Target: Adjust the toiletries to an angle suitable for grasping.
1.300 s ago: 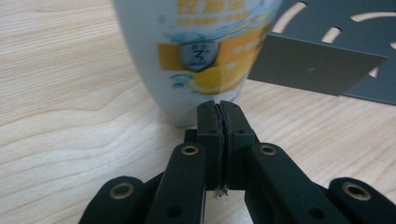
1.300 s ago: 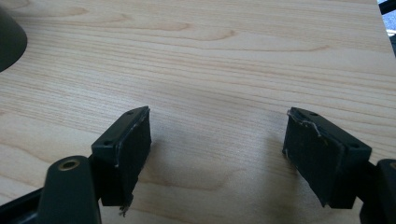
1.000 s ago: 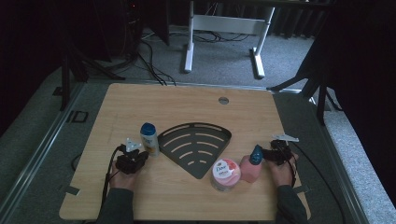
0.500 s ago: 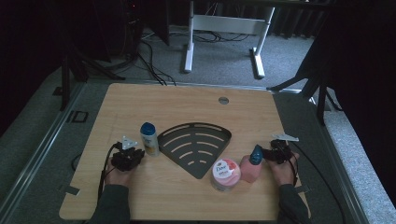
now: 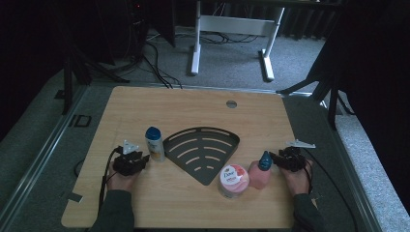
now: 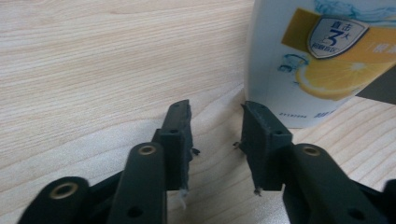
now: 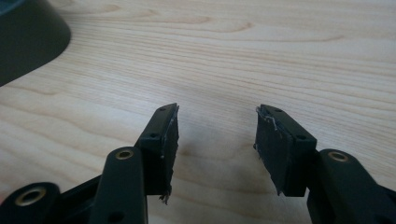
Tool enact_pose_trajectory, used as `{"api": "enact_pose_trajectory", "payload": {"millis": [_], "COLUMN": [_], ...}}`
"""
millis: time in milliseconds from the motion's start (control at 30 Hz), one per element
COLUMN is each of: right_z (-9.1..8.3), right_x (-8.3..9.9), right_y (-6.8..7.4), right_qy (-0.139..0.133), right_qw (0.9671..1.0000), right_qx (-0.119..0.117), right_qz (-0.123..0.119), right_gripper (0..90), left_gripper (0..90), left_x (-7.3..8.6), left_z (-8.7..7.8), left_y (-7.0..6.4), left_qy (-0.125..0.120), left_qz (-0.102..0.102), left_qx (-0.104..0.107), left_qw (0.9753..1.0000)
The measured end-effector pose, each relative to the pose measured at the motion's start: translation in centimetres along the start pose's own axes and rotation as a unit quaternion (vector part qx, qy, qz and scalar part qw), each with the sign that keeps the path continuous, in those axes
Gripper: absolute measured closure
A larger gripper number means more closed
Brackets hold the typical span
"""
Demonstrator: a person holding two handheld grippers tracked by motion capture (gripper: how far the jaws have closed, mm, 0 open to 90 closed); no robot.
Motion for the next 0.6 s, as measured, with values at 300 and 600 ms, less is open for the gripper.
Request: {"api": "enact_pose_trajectory", "payload": {"millis": [300,600], "right_z": [-2.5,-4.2], "right_x": [0.9,1.5], "right_y": [1.0,2.6], "right_qy": [0.006,-0.002], "right_qw": [0.9996,0.9986], "right_qx": [-0.021,-0.029], "right_qz": [-0.020,-0.046], "right_gripper": [56.2,64.7], "left_gripper": [55.2,51.7], "left_x": [0.1,0.1], "left_z": [0.1,0.0], "left_y": [-0.2,-0.3], "left_qy": [-0.001,0.000], "left_qz": [0.010,0.009], "left_qx": [-0.012,-0.015], "left_qw": [0.9999,0.9999]}}
Point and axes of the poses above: each handheld gripper's, and its own axes: z roughly forward along the jaws, x roughly out of its underside, y roughly to its left, the point moved 7 cm from there along z, roughly forward along the jaws, and after that the axes turned 12 degrees about z, right-handed, at the moved point
